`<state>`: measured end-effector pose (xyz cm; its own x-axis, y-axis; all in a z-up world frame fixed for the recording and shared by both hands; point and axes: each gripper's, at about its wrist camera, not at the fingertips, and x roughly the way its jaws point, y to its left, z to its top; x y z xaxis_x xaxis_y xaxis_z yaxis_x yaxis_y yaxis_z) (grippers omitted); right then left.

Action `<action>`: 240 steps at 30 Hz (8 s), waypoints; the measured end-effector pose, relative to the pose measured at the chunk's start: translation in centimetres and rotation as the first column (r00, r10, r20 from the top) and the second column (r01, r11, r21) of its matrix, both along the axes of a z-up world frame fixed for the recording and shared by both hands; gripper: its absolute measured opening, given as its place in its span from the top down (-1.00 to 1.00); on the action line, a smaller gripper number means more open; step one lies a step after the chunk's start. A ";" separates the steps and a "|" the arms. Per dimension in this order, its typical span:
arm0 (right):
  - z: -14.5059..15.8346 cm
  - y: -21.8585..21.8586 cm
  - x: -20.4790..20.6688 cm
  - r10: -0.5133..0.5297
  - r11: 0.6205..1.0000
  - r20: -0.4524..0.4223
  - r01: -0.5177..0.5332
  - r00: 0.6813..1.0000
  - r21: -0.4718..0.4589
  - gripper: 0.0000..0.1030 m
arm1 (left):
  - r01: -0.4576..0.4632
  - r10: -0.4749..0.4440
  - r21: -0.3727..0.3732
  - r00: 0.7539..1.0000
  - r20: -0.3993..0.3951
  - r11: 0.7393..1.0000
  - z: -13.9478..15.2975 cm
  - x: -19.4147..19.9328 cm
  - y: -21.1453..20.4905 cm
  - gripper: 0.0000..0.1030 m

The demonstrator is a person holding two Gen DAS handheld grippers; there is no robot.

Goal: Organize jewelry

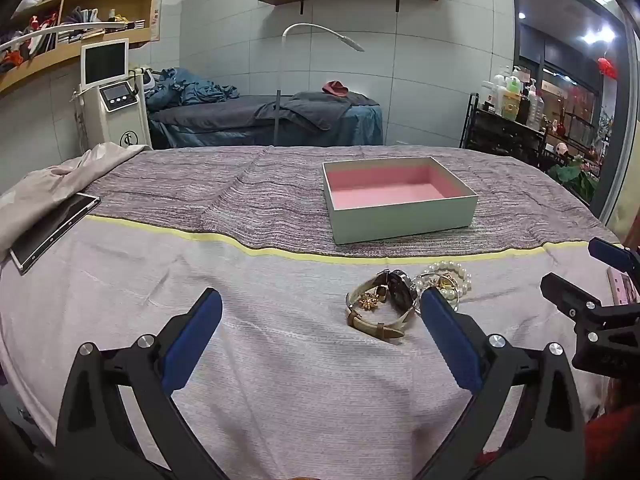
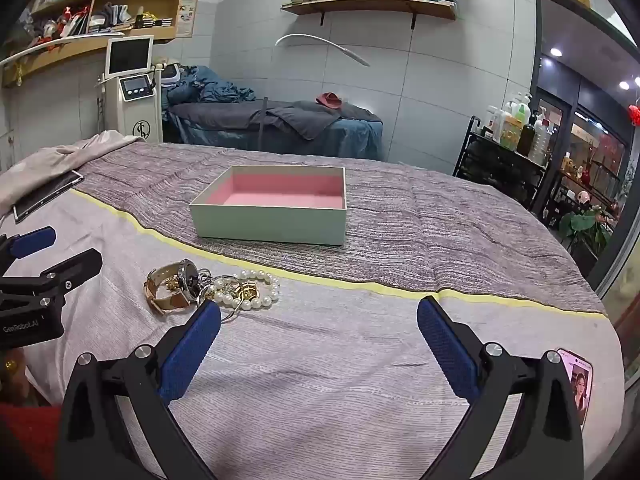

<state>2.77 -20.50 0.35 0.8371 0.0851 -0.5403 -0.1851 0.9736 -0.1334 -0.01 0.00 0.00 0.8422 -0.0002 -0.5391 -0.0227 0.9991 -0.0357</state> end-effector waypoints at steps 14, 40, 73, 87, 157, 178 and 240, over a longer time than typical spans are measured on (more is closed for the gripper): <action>0.1 -0.1 0.0 0.000 1.000 -0.004 0.000 1.000 0.006 -0.88 | 0.003 -0.003 0.003 1.000 -0.012 1.000 -0.5 0.1 -0.5 -0.90; -0.5 0.0 0.4 0.000 1.000 -0.022 0.001 1.000 0.011 -0.88 | 0.027 -0.028 -0.011 0.999 -0.044 1.000 -0.8 0.6 -0.2 -0.90; -1.2 0.0 0.5 -0.006 1.000 -0.033 0.007 0.999 0.015 -0.88 | 0.037 -0.038 -0.013 0.998 -0.043 0.999 -0.9 0.3 -0.5 -0.90; -1.3 -0.2 0.7 -0.004 1.000 -0.046 0.005 0.999 0.015 -0.88 | 0.046 -0.047 -0.008 0.998 -0.053 0.999 -1.1 0.5 -0.7 -0.90; -5.5 3.9 12.0 0.169 0.985 -0.387 -0.168 0.906 0.037 0.81 | 0.341 -0.327 -0.023 0.878 -0.350 0.940 -6.1 11.4 -1.7 0.78; 3.5 2.7 10.2 0.307 0.942 -0.166 -0.275 0.937 0.192 0.82 | 0.322 -0.314 0.014 0.931 -0.186 0.947 1.0 11.6 -0.3 0.79; 0.0 -1.5 15.8 0.030 0.969 -0.226 0.027 0.974 0.244 -0.53 | 0.246 -0.238 0.051 0.962 -0.131 0.968 -0.9 18.3 -1.1 -0.88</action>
